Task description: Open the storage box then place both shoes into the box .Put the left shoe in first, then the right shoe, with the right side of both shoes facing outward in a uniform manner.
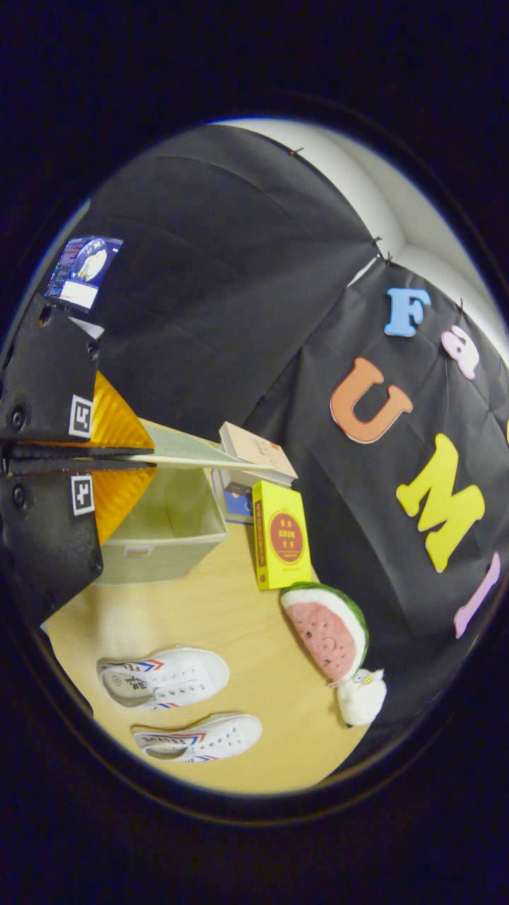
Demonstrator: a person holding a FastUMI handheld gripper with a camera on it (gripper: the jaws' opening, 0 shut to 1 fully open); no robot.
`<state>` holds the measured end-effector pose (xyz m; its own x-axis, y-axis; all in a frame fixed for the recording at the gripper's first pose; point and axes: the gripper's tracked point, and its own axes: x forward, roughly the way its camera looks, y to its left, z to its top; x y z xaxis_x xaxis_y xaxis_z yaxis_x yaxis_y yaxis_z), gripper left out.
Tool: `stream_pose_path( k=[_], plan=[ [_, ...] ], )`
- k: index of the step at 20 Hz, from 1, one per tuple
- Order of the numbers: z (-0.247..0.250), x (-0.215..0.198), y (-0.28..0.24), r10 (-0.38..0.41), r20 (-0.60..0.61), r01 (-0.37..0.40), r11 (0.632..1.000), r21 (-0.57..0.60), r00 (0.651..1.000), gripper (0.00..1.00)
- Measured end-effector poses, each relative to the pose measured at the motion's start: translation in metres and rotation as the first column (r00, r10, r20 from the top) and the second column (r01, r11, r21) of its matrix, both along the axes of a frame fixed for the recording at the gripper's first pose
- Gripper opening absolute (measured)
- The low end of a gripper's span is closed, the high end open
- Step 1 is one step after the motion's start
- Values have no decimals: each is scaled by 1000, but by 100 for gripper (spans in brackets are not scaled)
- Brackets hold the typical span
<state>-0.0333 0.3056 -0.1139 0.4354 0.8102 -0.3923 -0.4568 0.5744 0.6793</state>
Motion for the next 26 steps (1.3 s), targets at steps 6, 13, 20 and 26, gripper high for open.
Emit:
stream_pose_path(
  k=[6,13,20,26],
  plan=[
    [55,-30,71,43,203,-25,995,-92,978,6],
    [71,-65,157,146,314,-99,982,-162,938,20],
    [75,-56,163,99,421,-9,977,-211,902,72],
    [82,-42,115,4,523,135,964,-228,853,96]
  ],
)
